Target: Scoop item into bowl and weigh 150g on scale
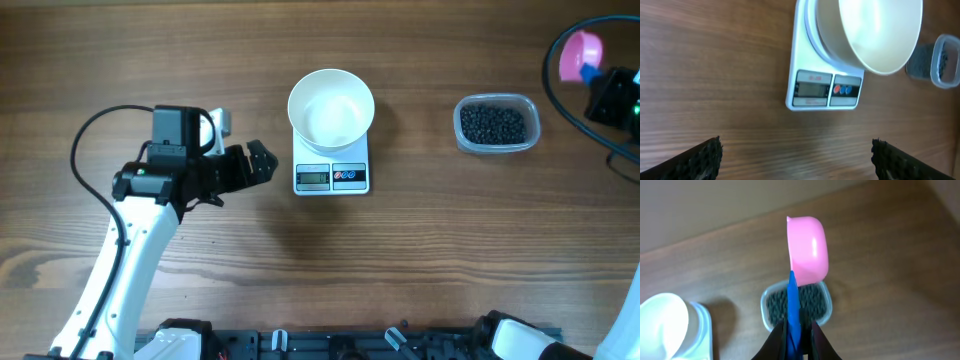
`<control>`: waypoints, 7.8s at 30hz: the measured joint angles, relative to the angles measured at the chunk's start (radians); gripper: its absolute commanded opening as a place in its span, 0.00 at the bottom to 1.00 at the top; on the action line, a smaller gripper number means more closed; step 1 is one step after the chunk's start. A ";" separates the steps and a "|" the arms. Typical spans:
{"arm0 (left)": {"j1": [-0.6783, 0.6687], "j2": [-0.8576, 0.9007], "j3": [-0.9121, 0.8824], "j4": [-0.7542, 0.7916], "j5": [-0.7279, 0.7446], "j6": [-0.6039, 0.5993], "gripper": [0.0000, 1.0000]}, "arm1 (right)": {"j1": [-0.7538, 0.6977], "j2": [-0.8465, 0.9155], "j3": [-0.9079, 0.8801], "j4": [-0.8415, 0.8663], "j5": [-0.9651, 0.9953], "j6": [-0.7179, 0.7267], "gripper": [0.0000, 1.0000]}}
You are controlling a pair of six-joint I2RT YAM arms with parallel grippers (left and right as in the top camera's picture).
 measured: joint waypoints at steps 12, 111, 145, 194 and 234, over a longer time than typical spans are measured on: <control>-0.184 0.000 0.000 0.018 -0.052 0.080 1.00 | 0.000 0.035 0.000 -0.015 -0.002 -0.042 0.04; -0.194 0.003 0.000 0.092 -0.235 0.076 1.00 | 0.092 0.319 -0.243 0.055 -0.037 -0.218 0.04; -0.194 0.003 0.000 0.089 -0.235 0.076 1.00 | 0.092 0.322 -0.243 0.024 -0.128 -0.196 0.04; -0.194 0.003 0.000 0.068 -0.235 0.076 1.00 | -0.022 0.333 -0.243 -0.036 -0.333 -0.181 0.04; -0.195 0.003 0.000 0.060 -0.235 0.076 1.00 | -0.119 0.333 -0.243 -0.061 -0.483 -0.166 0.04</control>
